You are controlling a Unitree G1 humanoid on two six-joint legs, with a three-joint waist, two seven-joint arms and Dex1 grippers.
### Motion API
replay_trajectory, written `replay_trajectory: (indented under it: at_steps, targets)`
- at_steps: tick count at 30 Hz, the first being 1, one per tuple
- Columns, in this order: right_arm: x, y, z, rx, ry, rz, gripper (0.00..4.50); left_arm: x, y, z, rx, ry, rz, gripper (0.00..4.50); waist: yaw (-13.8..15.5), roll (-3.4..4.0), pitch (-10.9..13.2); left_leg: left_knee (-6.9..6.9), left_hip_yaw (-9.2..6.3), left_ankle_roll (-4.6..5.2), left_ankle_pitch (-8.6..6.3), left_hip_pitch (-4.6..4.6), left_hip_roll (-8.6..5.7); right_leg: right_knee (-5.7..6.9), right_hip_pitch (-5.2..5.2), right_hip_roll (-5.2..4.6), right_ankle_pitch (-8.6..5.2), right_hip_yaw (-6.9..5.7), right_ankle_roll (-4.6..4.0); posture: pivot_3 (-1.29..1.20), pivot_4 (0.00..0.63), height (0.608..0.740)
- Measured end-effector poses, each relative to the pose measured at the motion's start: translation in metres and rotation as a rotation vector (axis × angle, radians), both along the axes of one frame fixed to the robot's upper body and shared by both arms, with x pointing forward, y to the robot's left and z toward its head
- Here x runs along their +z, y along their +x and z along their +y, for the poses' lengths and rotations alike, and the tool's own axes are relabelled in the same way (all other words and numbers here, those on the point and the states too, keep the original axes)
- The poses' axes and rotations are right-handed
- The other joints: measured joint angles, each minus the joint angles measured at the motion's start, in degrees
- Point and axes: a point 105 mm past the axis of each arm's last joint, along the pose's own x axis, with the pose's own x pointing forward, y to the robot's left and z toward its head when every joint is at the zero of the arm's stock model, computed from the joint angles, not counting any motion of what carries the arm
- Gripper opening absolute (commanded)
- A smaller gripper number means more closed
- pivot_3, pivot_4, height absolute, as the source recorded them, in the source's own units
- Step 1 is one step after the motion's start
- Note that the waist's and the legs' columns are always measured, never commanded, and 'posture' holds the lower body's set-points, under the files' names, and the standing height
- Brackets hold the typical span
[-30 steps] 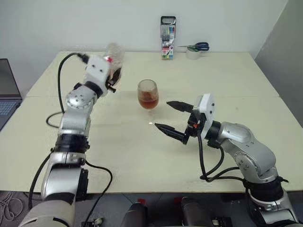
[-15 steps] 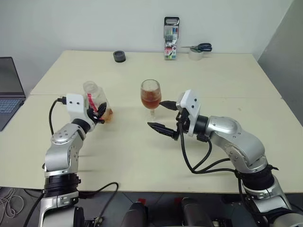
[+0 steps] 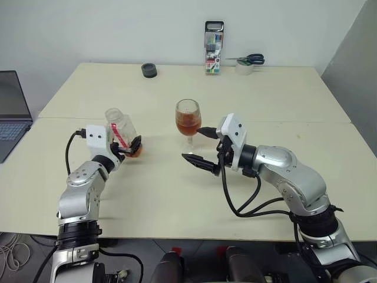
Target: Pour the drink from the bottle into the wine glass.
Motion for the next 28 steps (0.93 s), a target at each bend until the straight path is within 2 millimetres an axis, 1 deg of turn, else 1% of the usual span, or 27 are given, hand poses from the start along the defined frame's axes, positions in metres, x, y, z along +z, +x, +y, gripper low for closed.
replay_trajectory:
  at_steps: [3, 4, 6, 9, 11, 14, 18, 20, 25, 28]
  targets:
    - [-0.003, 0.001, -0.002, -0.012, -0.007, -0.009, 4.5, -0.008, -0.003, 0.002, -0.003, 0.052, 0.006, 4.48, 0.05, 0.0, 0.0, -0.02, -0.01, 0.0, 0.0, 0.0, 0.0, -0.04, 0.0, 0.0, 0.0, 0.0, 0.0, 0.0, 0.15, 0.74]
    - [-0.006, 0.002, -0.003, -0.02, -0.005, -0.007, 4.5, -0.011, -0.004, 0.004, 0.003, 0.07, 0.007, 4.48, 0.07, -0.01, -0.01, -0.02, -0.01, 0.0, 0.0, 0.0, 0.0, -0.06, 0.02, 0.0, 0.0, -0.01, 0.0, 0.0, 0.15, 0.74]
    - [-0.019, 0.005, -0.008, -0.046, -0.013, 0.013, 4.5, -0.016, -0.007, 0.007, 0.009, 0.097, 0.01, 4.48, 0.1, 0.0, 0.0, -0.03, 0.01, 0.01, 0.0, -0.02, 0.0, -0.15, 0.02, 0.0, 0.0, 0.0, 0.0, 0.0, 0.15, 0.74]
    - [-0.033, 0.008, -0.014, -0.086, 0.011, 0.007, 4.5, -0.019, -0.012, 0.009, 0.012, 0.121, -0.005, 4.48, 0.16, -0.01, 0.0, -0.06, 0.02, 0.01, -0.01, -0.01, 0.01, -0.22, 0.04, 0.0, 0.0, 0.01, 0.0, 0.0, 0.15, 0.74]
    - [-0.044, 0.01, -0.022, -0.14, 0.044, 0.003, 4.5, -0.023, -0.018, 0.011, 0.02, 0.139, -0.009, 4.48, 0.22, 0.0, 0.0, -0.07, 0.05, 0.0, -0.01, -0.01, 0.02, -0.24, 0.04, -0.01, 0.0, 0.03, 0.0, 0.0, 0.15, 0.74]
    - [-0.062, 0.013, -0.04, -0.248, 0.089, 0.011, 4.5, -0.025, -0.026, 0.015, 0.094, 0.168, -0.031, 4.48, 0.44, 0.0, 0.0, -0.08, 0.05, 0.0, -0.02, -0.02, 0.03, -0.28, 0.04, -0.02, 0.0, 0.06, 0.0, 0.0, 0.15, 0.74]
    - [-0.064, 0.017, -0.059, -0.395, 0.153, -0.033, 4.5, -0.025, -0.039, 0.014, 0.131, 0.15, -0.044, 4.48, 0.44, 0.0, 0.0, -0.1, 0.07, 0.01, -0.02, 0.02, 0.06, -0.28, 0.06, 0.02, 0.0, 0.05, 0.0, 0.0, 0.15, 0.74]
    - [-0.065, 0.019, -0.065, -0.457, 0.194, -0.039, 4.5, -0.027, -0.045, 0.011, 0.128, 0.133, -0.043, 4.48, 0.48, 0.0, 0.0, -0.12, 0.06, 0.01, -0.02, 0.02, 0.06, -0.28, 0.07, 0.02, 0.0, 0.05, 0.0, 0.0, 0.15, 0.74]
    - [-0.063, 0.019, -0.065, -0.504, 0.244, -0.047, 4.5, -0.026, -0.049, 0.009, 0.129, 0.12, -0.05, 4.48, 0.54, 0.0, 0.0, -0.11, 0.07, 0.01, -0.02, 0.02, 0.05, -0.29, 0.09, 0.04, 0.0, 0.04, 0.0, 0.0, 0.15, 0.74]
    - [-0.068, 0.018, -0.067, -0.518, 0.236, -0.043, 4.5, -0.024, -0.05, 0.008, 0.125, 0.122, -0.06, 4.48, 0.57, 0.01, 0.0, -0.12, 0.07, 0.01, -0.02, 0.02, 0.04, -0.31, 0.09, 0.04, 0.0, 0.05, 0.0, 0.0, 0.15, 0.74]
